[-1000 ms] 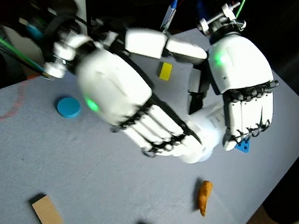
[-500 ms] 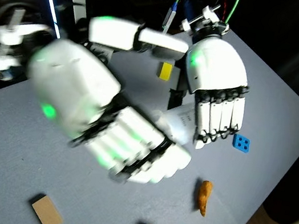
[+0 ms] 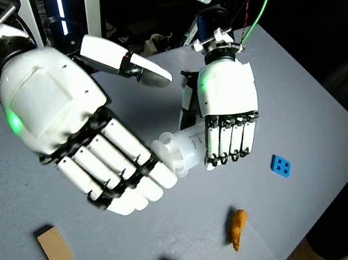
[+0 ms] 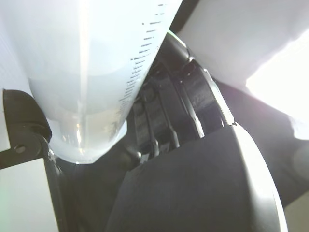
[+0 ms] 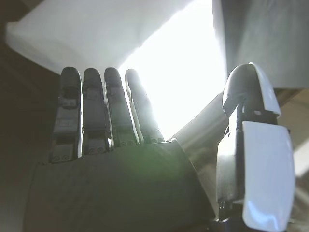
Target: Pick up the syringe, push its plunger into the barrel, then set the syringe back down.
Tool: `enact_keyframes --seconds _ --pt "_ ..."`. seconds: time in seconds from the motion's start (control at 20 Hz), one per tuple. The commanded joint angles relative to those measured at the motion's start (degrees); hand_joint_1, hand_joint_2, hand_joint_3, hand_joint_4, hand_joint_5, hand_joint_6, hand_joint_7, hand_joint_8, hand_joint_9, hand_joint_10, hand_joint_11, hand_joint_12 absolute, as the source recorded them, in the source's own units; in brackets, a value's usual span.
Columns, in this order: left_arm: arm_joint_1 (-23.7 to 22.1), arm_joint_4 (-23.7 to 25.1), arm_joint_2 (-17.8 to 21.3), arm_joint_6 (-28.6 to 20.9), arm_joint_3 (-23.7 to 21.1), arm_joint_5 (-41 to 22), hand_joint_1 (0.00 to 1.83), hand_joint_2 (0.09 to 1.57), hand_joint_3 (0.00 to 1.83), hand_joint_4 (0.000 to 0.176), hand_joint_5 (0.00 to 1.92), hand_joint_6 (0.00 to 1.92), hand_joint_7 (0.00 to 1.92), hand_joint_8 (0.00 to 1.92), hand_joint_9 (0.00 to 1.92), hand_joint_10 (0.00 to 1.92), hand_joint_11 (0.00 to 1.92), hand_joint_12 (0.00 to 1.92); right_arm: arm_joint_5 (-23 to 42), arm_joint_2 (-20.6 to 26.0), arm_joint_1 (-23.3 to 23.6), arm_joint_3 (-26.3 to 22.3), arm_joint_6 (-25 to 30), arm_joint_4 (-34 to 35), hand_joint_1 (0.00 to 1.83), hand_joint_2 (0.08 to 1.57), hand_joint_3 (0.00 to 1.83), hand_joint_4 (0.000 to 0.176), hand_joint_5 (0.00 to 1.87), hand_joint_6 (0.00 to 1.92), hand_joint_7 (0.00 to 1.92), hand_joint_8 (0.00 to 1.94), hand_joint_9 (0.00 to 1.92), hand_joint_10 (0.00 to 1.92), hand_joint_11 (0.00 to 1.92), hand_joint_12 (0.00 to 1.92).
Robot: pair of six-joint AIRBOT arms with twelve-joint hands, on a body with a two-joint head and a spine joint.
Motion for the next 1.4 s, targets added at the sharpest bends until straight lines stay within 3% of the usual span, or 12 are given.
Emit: enact_keyframes --seconds 0.0,0.2,0.35,0.45,0.7,1.1,1.15,1.2,1.25,1.3,1.35 --pt "-0.1 5.2 -0.6 -0.1 0.5 5.3 1.49 1.17 0.00 0.000 0.87 1.00 0.82 1.24 0.84 1.35 0.58 1.67 0.3 0.7 0.3 -0.7 -4.0 -4.2 0.26 0.99 0.00 0.000 0.16 0.01 0.16 0.00 0.14 0.00 0.00 0.44" --pt "2.4 5.4 -2.6 -0.2 1.8 6.3 1.49 1.17 0.00 0.000 0.86 1.01 0.83 1.23 0.84 1.34 0.58 1.69 -10.6 2.3 4.8 -2.6 -28.2 5.1 0.27 0.98 0.00 0.000 0.17 0.00 0.18 0.00 0.16 0.00 0.00 0.45" --pt "3.5 5.4 -4.2 -0.2 2.7 6.6 1.49 1.16 0.00 0.000 0.89 0.98 0.82 1.23 0.84 1.33 0.58 1.67 -12.9 2.4 6.0 -2.6 -32.3 6.7 0.25 0.99 0.00 0.000 0.16 0.00 0.16 0.00 0.15 0.00 0.00 0.46" --pt "4.2 5.4 -5.1 -0.2 3.3 6.7 1.49 1.16 0.00 0.000 0.88 1.00 0.83 1.23 0.84 1.33 0.58 1.67 -14.9 2.5 6.9 -3.0 -41.1 11.4 0.24 0.99 0.00 0.000 0.15 0.00 0.15 0.00 0.14 0.00 0.00 0.42" --pt "4.8 5.4 -6.2 -0.1 4.8 7.2 1.49 1.17 0.00 0.000 0.89 1.00 0.81 1.25 0.83 1.35 0.56 1.66 -10.7 2.8 6.4 -3.2 -43.2 11.2 0.23 0.99 0.00 0.000 0.16 0.00 0.15 0.00 0.14 0.00 0.00 0.46" --pt "4.0 6.4 -6.5 -0.1 5.8 6.6 1.48 1.19 0.00 0.000 0.80 1.10 0.75 1.31 0.80 1.36 0.61 1.71 -7.5 1.6 1.6 -2.9 -43.6 5.3 0.24 0.99 0.00 0.000 0.16 0.00 0.16 0.00 0.15 0.00 0.00 0.48" --pt "4.0 6.4 -6.4 -0.1 5.6 6.5 1.32 1.24 0.00 0.000 0.76 1.28 0.69 1.38 0.67 1.56 0.51 1.52 -7.4 1.5 1.7 -2.8 -43.5 5.4 0.26 0.99 0.00 0.000 0.16 0.00 0.15 0.00 0.14 0.00 0.00 0.44" --pt "4.0 6.4 -6.4 -0.1 5.6 6.5 1.32 1.24 0.00 0.000 0.76 1.28 0.69 1.38 0.67 1.56 0.51 1.52 -7.2 1.5 1.8 -2.8 -43.5 5.8 0.26 0.99 0.00 0.000 0.16 0.00 0.15 0.00 0.14 0.00 0.00 0.44" --pt "4.0 6.4 -6.4 -0.1 5.5 6.5 1.07 1.26 0.00 0.000 0.71 1.39 0.59 0.95 0.49 1.09 0.34 1.51 -7.0 1.5 2.0 -2.8 -43.5 6.2 0.25 0.99 0.00 0.000 0.16 0.00 0.16 0.00 0.14 0.00 0.00 0.46" --pt "4.0 6.4 -6.5 -0.1 5.4 6.5 1.00 1.27 0.00 0.000 0.69 1.42 0.60 0.67 0.45 0.99 0.27 1.52 -6.9 1.5 2.0 -2.8 -43.5 6.2 0.25 0.99 0.00 0.000 0.17 0.00 0.17 0.00 0.15 0.00 0.00 0.46" --pt "4.0 6.4 -6.6 -0.1 5.4 6.5 1.00 1.27 0.00 0.000 0.69 1.42 0.60 0.67 0.45 0.99 0.27 1.52 -6.8 1.5 2.0 -2.8 -43.5 6.2 0.25 0.99 0.00 0.000 0.17 0.00 0.17 0.00 0.15 0.00 0.00 0.46"
